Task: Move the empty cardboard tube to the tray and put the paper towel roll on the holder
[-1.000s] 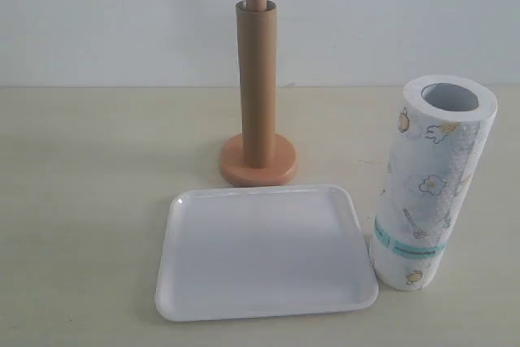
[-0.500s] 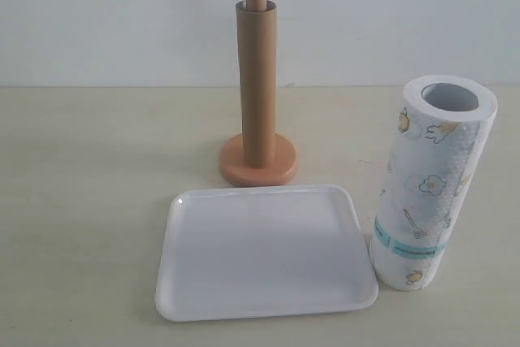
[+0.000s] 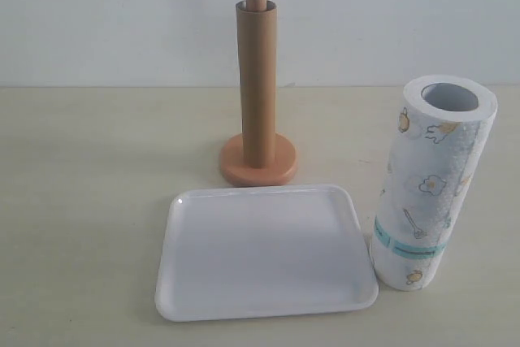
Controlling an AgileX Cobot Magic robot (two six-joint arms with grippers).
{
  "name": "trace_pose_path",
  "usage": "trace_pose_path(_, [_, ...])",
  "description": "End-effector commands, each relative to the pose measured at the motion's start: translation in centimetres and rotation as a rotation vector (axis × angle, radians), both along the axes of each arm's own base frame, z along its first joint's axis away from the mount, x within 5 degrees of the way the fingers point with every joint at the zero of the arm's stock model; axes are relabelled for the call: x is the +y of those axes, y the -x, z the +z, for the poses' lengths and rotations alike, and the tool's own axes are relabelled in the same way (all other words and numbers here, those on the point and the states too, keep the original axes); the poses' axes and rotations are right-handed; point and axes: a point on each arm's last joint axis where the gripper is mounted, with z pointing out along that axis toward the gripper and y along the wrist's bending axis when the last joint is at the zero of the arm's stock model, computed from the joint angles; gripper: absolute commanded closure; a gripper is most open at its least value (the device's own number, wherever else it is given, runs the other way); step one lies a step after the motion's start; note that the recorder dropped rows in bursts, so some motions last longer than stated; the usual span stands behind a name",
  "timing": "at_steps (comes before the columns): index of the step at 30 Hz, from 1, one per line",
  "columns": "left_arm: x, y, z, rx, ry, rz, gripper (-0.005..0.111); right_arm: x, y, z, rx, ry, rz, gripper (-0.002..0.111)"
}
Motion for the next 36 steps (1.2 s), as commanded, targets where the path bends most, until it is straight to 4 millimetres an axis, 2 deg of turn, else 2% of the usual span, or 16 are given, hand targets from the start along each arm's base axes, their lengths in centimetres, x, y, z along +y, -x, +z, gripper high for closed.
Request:
trace_pose_path(1, [0.0,0.0,-0.1,-0.002,-0.011,0.002,0.101,0.0,0.0,0.1,-0.014,0.002,-0.003,0.108])
trace_pose_path(4, [0.1,-0.1,0.4,-0.059,-0.009,0.005,0.101,0.0,0.0,0.1,-0.014,0.002,-0.003,0.108])
trace_pose_path(5, [0.1,-0.2,1.3,-0.149,-0.005,0.009,0.101,0.0,0.0,0.1,-0.014,0.002,-0.003,0.108])
trace_pose_path(8, [0.3,0.7,5.9,-0.677,0.007,0.035,0.101,0.0,0.0,0.1,-0.014,0.002,-0.003,0.108])
trace_pose_path(10, [0.4,1.2,7.4,-0.783,0.011,0.04,0.101,0.0,0.0,0.1,-0.014,0.002,-0.003,0.108])
trace_pose_path(13, [0.2,-0.4,10.2,-0.689,-0.011,0.031,0.101,0.0,0.0,0.1,-0.014,0.002,-0.003,0.108])
trace_pose_path(14, [0.1,-1.9,11.8,-0.642,-0.046,0.019,0.101,0.0,0.0,0.1,-0.014,0.002,-0.003,0.108])
trace_pose_path(17, [-0.4,-5.3,13.5,-0.523,-0.036,-0.032,0.101,0.0,0.0,0.1,-0.014,0.002,-0.003,0.108])
trace_pose_path(21, [-1.2,-10.6,11.9,-0.299,0.107,-0.105,0.101,0.0,0.0,0.1,-0.014,0.002,-0.003,0.108])
trace_pose_path(25, [-1.7,-13.9,9.8,-0.229,0.173,-0.143,0.101,0.0,0.0,0.1,-0.014,0.002,-0.003,0.108])
trace_pose_path(29, [-2.2,-15.8,8.3,-0.223,0.197,-0.184,0.101,0.0,0.0,0.1,-0.014,0.002,-0.003,0.108])
trace_pose_path(32, [-2.5,-16.6,7.6,-0.209,0.316,-0.209,0.101,0.0,0.0,0.1,-0.014,0.002,-0.003,0.108])
trace_pose_path(34, [-3.3,-16.9,7.0,-0.177,0.404,-0.294,0.101,0.0,0.0,0.1,-0.014,0.002,-0.003,0.108])
trace_pose_path(36, [-4.6,-16.8,6.5,-0.148,0.389,-0.446,0.101,0.0,0.0,0.1,-0.014,0.002,-0.003,0.108])
